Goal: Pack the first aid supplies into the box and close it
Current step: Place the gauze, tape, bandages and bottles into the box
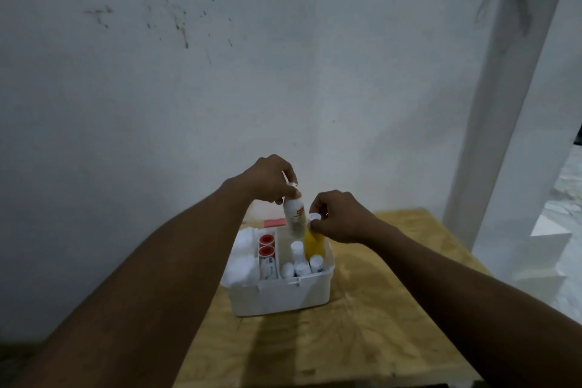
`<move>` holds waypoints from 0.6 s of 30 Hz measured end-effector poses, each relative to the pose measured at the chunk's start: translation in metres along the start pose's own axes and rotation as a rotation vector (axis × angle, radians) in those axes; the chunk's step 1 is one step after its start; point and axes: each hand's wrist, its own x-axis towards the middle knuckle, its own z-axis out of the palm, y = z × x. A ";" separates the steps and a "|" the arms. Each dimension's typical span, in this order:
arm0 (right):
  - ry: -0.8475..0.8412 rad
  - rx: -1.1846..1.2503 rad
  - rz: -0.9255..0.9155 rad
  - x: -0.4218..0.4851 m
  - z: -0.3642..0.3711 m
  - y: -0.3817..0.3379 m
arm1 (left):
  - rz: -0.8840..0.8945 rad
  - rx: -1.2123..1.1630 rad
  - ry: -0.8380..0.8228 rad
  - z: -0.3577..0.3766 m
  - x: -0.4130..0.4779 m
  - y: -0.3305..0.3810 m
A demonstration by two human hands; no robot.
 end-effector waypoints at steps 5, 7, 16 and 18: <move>-0.065 -0.020 0.014 -0.008 0.010 0.006 | -0.016 0.018 -0.070 0.009 -0.008 0.001; -0.092 -0.034 0.020 -0.011 0.014 0.010 | -0.037 0.030 -0.111 0.020 -0.012 -0.004; -0.122 -0.002 0.044 -0.011 0.024 0.016 | -0.128 0.023 -0.256 0.057 -0.020 -0.020; -0.100 0.040 0.062 -0.009 0.024 0.019 | -0.133 0.006 -0.272 0.058 -0.019 -0.021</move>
